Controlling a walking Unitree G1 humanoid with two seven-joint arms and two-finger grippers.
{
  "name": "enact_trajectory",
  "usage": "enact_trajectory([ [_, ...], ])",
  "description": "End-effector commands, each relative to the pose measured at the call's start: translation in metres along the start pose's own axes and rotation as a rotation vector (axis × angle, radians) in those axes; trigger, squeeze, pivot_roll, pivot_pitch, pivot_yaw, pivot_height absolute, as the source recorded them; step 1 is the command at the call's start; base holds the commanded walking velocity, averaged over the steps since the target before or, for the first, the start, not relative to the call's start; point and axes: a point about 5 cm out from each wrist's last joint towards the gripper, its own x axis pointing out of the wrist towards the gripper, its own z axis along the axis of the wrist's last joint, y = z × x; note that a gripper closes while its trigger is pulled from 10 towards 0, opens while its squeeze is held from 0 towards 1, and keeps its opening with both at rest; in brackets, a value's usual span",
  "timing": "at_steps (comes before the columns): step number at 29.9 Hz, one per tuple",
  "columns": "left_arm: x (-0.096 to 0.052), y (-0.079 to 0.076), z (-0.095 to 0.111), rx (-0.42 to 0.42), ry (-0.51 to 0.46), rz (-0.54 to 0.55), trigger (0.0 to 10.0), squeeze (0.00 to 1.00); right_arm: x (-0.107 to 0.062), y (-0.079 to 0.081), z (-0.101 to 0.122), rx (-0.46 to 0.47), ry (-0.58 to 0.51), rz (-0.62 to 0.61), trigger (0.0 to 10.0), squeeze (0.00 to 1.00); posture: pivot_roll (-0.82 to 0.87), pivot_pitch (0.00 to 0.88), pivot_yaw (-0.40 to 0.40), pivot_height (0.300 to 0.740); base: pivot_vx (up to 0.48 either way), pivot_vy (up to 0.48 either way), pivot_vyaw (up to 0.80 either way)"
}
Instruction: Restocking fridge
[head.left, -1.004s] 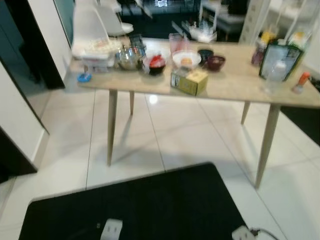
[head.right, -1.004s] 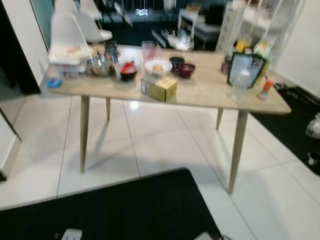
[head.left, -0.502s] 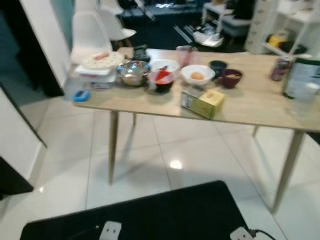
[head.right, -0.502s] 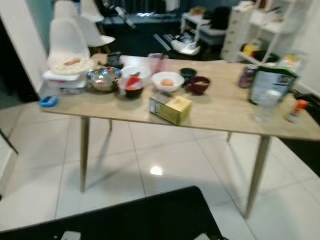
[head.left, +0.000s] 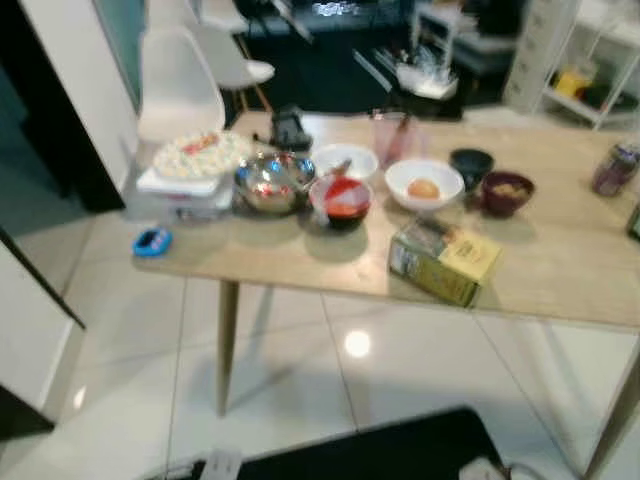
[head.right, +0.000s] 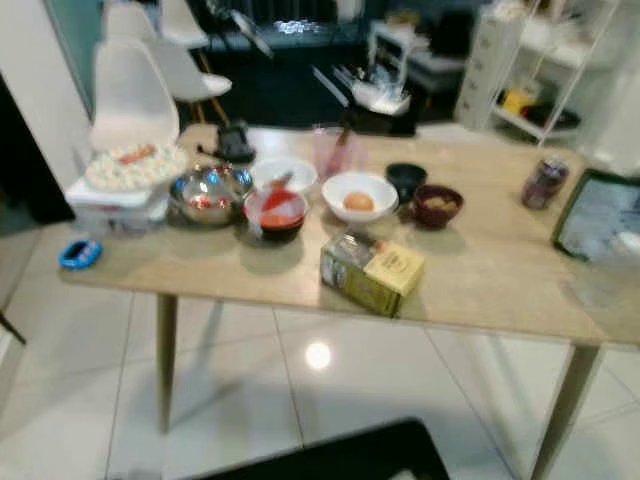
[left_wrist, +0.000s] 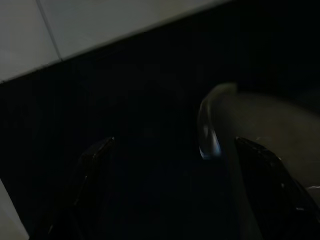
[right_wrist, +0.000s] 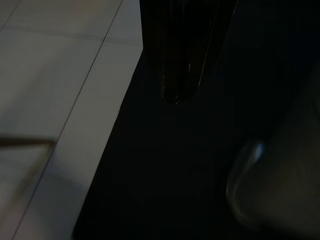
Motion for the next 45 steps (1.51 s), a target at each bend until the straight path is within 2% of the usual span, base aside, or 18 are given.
enact_trajectory([
  [1, -0.0009, -0.0045, -0.0123, -0.037, 0.047, -0.005, 10.0, 0.00, 0.0007, 0.0058, 0.0001, 0.009, -0.003, 0.015, 10.0, 0.00, -0.04, 0.000, -0.013, 0.740, 0.000, 0.000, 0.00],
  [23, -0.0008, -0.0071, -0.0138, -0.029, 0.050, -0.012, 10.0, 0.00, 0.0008, 0.0050, 0.0017, 0.005, -0.005, 0.017, 10.0, 0.00, -0.03, 0.000, -0.019, 0.740, 0.000, 0.000, 0.00],
  [25, -0.0008, -0.0076, -0.0150, 0.003, 0.064, -0.014, 10.0, 0.00, 0.0008, 0.0050, 0.0019, 0.005, -0.005, 0.017, 10.0, 0.00, -0.03, 0.000, -0.019, 0.740, 0.000, 0.000, 0.00],
  [32, -0.0007, -0.0101, -0.0165, -0.019, 0.066, -0.024, 10.0, 0.00, 0.0008, 0.0051, 0.0018, 0.006, -0.005, 0.018, 10.0, 0.00, -0.03, 0.000, -0.020, 0.740, 0.000, -0.453, 0.00],
  [34, -0.0007, -0.0096, -0.0168, -0.048, 0.067, -0.013, 10.0, 0.00, 0.0008, 0.0050, 0.0019, 0.006, -0.006, 0.018, 10.0, 0.00, -0.03, 0.000, -0.021, 0.740, 0.000, 0.000, 0.00],
  [45, -0.0016, -0.0084, -0.0198, -0.031, 0.081, -0.017, 10.0, 0.00, 0.0008, 0.0051, 0.0024, 0.004, -0.006, 0.019, 10.0, 0.00, -0.03, 0.000, -0.022, 0.740, 0.000, 0.000, 0.00],
])
